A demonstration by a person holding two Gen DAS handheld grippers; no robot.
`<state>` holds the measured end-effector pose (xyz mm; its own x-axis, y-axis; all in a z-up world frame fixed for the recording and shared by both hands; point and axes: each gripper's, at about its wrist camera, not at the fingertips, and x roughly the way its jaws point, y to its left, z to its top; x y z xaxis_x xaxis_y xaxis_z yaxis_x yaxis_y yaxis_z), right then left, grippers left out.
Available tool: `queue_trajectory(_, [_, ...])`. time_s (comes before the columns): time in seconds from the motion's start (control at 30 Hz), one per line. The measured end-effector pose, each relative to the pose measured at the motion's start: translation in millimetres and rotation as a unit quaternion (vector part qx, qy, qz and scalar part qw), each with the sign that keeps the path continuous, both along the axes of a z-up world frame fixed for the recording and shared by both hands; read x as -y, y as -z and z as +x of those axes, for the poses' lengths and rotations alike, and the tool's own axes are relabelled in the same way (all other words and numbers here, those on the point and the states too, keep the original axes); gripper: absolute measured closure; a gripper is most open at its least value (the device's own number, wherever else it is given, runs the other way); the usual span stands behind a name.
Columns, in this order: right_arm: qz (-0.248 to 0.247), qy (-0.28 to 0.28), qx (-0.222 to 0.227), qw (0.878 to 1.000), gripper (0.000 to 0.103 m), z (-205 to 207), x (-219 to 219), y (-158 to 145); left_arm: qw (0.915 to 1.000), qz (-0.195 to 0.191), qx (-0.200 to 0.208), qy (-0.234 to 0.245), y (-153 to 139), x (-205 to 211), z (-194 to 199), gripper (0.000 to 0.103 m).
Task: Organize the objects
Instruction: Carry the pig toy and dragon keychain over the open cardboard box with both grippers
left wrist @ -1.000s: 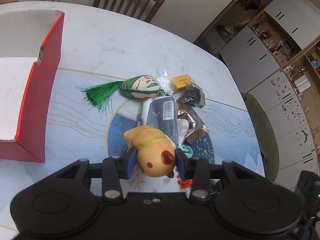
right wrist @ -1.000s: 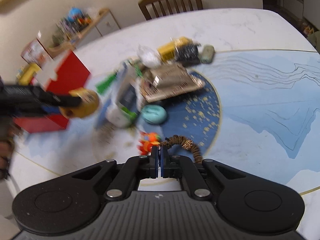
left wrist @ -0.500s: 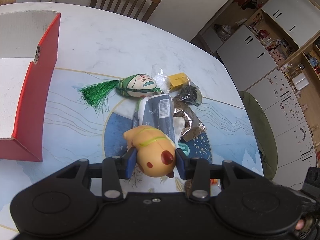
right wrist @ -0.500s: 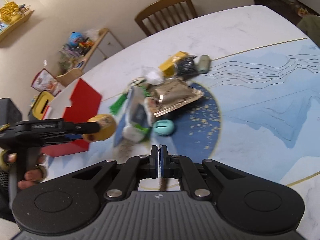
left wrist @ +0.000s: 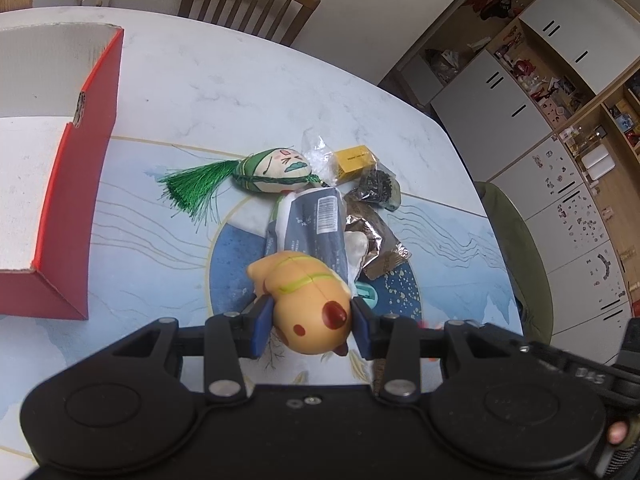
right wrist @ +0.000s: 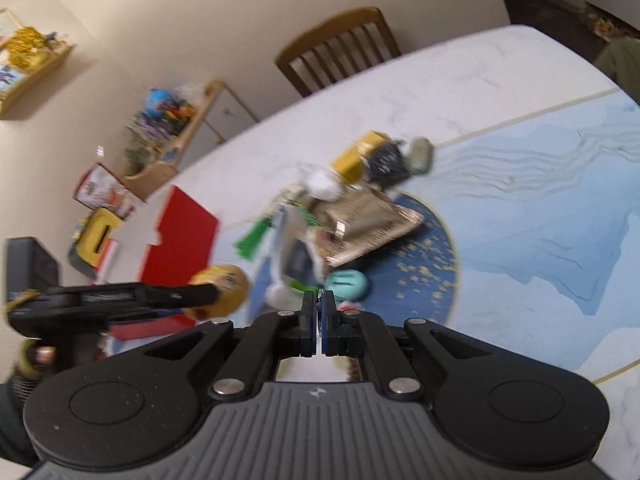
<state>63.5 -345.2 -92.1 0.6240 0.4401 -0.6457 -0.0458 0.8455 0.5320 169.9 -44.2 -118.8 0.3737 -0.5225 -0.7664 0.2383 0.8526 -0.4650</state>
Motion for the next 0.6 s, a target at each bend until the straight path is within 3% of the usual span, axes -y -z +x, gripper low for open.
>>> queue_trajectory(0.3, [-0.017, -0.033, 0.06, 0.998, 0.102, -4, -13, -50, 0.9997, 0.002, 0.024, -0.009, -25, -8, -18, 0.064])
queue_trajectory(0.6, [-0.041, -0.107, 0.091, 0.989, 0.102, -3, -47, -79, 0.9962, 0.041, 0.064, -0.041, -66, -32, -47, 0.064])
